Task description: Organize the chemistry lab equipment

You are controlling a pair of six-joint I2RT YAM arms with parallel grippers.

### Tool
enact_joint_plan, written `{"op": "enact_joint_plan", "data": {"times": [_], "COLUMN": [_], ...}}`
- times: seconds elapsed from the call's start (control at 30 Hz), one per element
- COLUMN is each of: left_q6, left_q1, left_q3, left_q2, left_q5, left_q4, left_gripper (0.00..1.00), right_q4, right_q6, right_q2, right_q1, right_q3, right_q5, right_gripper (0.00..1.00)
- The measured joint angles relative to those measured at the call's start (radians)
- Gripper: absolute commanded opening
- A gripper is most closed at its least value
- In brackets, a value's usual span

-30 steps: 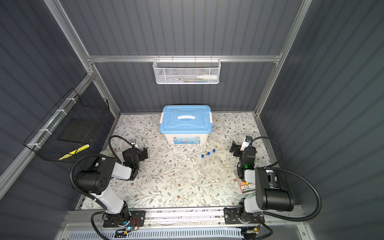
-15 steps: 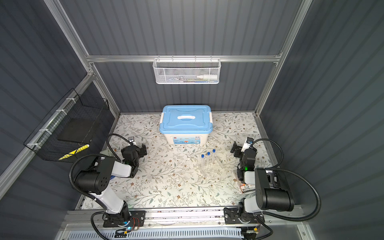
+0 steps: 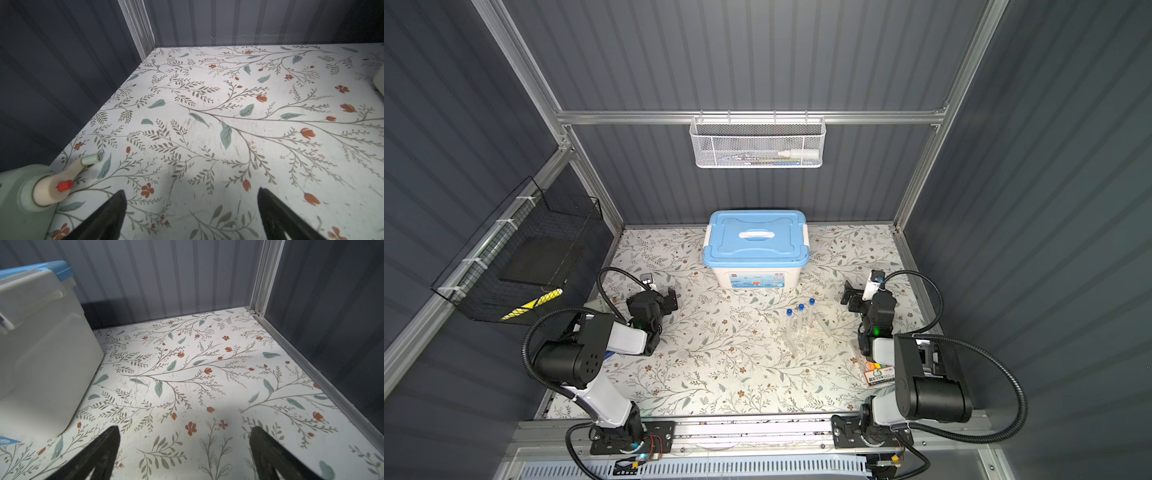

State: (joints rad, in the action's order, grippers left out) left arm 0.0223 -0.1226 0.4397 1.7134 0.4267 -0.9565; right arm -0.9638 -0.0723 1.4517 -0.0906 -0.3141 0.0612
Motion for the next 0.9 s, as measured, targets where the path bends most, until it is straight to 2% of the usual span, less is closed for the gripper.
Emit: {"op": "enact_joint_plan", "data": {"times": [0.9], "left_q6": [0.000], "left_q1": [0.000], "left_q3": [0.000], "left_q2": [0.000], "left_q5": [0.000], "left_q4": [0.000], "left_gripper": [1.00], "right_q4": [0.008], "right_q6": [0.010], "right_q2": [0.000], "right_q1": [0.000], "right_q3": [0.000], "right_q5": [0.023], "right_gripper": [0.99]}}
